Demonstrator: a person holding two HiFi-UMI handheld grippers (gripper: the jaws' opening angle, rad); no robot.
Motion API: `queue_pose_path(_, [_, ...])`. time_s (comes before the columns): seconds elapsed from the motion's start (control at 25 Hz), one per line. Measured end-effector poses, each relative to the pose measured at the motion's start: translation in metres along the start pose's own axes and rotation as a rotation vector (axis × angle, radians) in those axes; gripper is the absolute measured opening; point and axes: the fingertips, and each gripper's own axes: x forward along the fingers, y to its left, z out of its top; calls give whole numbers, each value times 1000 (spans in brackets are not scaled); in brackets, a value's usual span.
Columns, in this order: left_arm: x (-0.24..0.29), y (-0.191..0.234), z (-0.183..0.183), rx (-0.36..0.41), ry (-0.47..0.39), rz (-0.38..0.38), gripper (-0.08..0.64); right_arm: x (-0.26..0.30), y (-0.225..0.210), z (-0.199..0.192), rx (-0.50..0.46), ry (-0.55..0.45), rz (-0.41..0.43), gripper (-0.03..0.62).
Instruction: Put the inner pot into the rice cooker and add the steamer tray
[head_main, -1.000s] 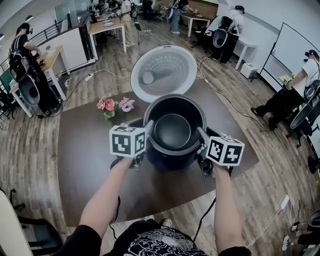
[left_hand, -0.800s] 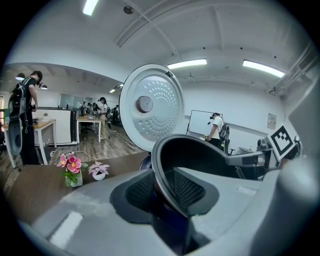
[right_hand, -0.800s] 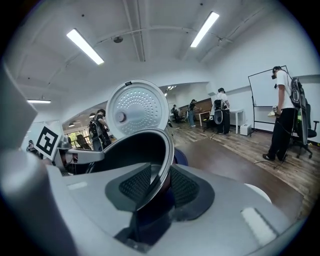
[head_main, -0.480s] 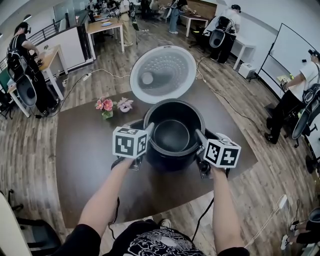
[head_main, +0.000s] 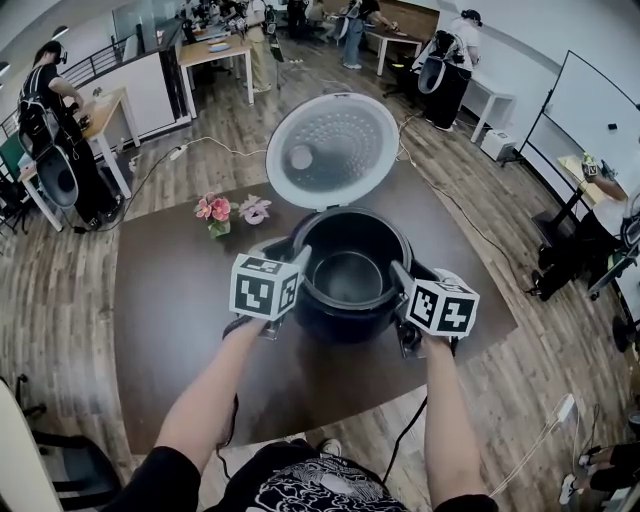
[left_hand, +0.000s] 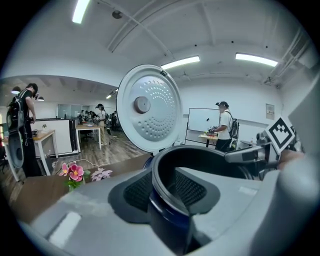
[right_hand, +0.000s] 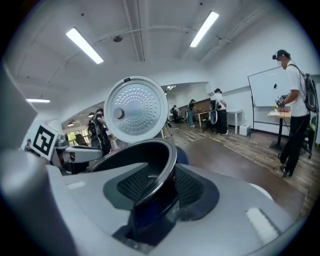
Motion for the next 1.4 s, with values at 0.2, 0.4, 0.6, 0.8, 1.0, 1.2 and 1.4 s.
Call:
queue_pose_path(0.2, [-1, -1, -6, -3, 6, 0, 140, -2, 1, 2, -136, -13, -57, 186])
queue_pose_path(0.4, [-2, -5, -4, 13, -1, -11, 140, -7, -2, 2, -96, -30, -59, 196])
queue_pose_path(0.6, [-1, -14, 3, 36, -2, -41, 176, -16, -7, 6, -65, -48, -76, 196])
queue_pose_path(0.8, [-3, -27, 17, 64, -36, -76, 181, -35, -17, 8, -26, -77, -115, 196])
queue_pose_path(1.0, [3, -48, 29, 87, -63, -141, 205, -50, -29, 8, -9, -101, -160, 196])
queue_pose_path(1.2, [6, -72, 41, 102, -70, -193, 222, -74, -40, 8, -1, -113, -191, 196])
queue_pose_path(1.4, [9, -94, 46, 120, -75, -214, 239, -95, -54, 9, -1, -138, -210, 201])
